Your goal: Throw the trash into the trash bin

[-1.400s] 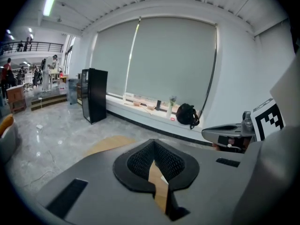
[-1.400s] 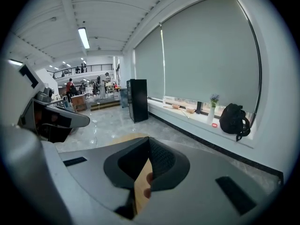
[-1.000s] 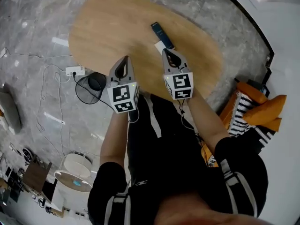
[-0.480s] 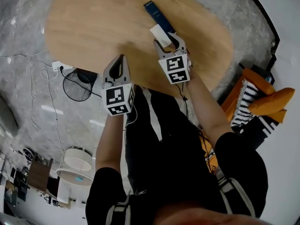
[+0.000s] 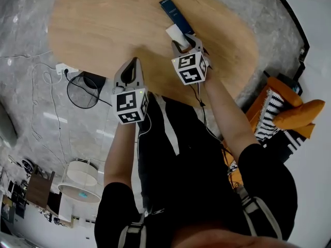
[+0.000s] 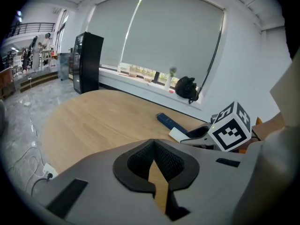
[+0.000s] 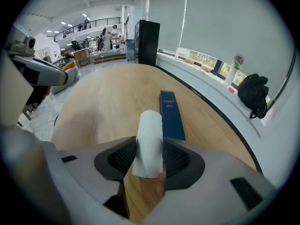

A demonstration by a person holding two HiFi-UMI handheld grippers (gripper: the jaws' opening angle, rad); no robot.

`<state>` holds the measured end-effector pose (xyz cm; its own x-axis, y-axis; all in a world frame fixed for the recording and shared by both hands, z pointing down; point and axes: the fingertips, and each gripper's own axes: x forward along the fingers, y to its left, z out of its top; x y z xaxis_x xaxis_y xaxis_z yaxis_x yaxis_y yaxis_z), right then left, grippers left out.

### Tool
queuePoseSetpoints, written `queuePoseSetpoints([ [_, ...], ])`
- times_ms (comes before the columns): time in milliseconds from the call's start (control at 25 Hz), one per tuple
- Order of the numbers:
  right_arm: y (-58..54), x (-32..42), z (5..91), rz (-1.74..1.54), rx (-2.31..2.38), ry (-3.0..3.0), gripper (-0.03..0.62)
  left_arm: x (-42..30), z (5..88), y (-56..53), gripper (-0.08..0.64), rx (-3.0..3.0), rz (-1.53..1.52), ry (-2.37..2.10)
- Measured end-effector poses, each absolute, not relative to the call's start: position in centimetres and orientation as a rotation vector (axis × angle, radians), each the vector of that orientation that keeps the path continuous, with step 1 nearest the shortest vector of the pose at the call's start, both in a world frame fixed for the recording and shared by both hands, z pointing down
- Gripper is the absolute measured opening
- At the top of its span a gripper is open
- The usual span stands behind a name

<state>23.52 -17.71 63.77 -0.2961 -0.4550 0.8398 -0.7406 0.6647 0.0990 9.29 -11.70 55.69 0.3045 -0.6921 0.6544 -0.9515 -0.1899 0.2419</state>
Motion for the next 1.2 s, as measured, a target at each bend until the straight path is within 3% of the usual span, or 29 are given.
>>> queuePoseSetpoints([
  [360,-18.5,23.4,57.5,0.330,1.060,-2.074,0.103,9.2,54.1,-11.6,0.012,1.910,0.493,-1.528],
  [960,-18.4,21.8,50.6,0.352,1.116,-2.231,0.093,8.2,51.2,-12.0,0.012,1.844,0.411,-1.655],
  [1200,-17.0,17.0,50.7,0.355,1.004,-2.275,0.094,4.6,51.2,-9.4,0.012,1.722,0.317,-1.743],
])
